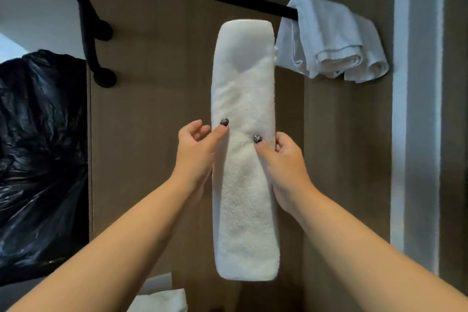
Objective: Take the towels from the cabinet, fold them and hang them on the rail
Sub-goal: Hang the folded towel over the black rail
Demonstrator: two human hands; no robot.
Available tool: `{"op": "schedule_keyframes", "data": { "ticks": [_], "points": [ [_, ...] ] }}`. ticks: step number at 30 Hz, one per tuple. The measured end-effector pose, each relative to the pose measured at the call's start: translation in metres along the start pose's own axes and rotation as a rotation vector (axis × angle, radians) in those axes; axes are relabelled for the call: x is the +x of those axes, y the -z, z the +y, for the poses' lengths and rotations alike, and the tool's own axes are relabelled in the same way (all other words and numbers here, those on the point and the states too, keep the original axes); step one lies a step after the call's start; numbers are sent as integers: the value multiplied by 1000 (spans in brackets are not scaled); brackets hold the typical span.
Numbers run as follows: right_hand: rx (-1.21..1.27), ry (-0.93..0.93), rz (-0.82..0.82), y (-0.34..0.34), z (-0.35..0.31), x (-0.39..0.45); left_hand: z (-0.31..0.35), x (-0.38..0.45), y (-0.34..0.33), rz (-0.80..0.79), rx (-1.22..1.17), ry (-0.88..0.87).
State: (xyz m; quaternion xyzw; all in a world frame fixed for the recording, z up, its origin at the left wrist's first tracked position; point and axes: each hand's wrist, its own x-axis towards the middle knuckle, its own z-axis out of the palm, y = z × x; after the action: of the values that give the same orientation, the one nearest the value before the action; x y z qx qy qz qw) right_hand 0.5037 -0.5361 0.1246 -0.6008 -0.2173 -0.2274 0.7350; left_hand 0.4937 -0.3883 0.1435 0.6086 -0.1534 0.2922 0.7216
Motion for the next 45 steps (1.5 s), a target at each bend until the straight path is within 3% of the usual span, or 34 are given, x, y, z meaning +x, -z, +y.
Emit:
{"op": "schedule_keyframes", "data": {
  "ticks": [9, 15, 21, 28, 35, 39, 42, 45],
  "points": [
    [240, 80, 155, 13, -66, 113, 1, 69, -37, -232, 88, 38],
    [255, 273, 172, 12, -89, 178, 1, 124, -53, -413, 244, -184],
    [171, 463, 196, 9, -128, 233, 12, 179, -87, -388, 259, -420],
    [-23, 575, 326, -5, -176, 291, 34, 225, -121, -292, 215, -602],
    [-281, 610, 387, -7, -198, 339, 37, 254, -140, -292, 239, -628],
    [-844, 792, 418, -8, -183, 353, 24, 273, -149, -284, 252, -628],
    [-1131, 960, 421, -11, -181, 356, 15, 283, -156, -270, 263, -663],
    [-1147, 1072, 276, -15, -183, 356, 4, 289, -157, -230, 305, -722]
  ]
}}
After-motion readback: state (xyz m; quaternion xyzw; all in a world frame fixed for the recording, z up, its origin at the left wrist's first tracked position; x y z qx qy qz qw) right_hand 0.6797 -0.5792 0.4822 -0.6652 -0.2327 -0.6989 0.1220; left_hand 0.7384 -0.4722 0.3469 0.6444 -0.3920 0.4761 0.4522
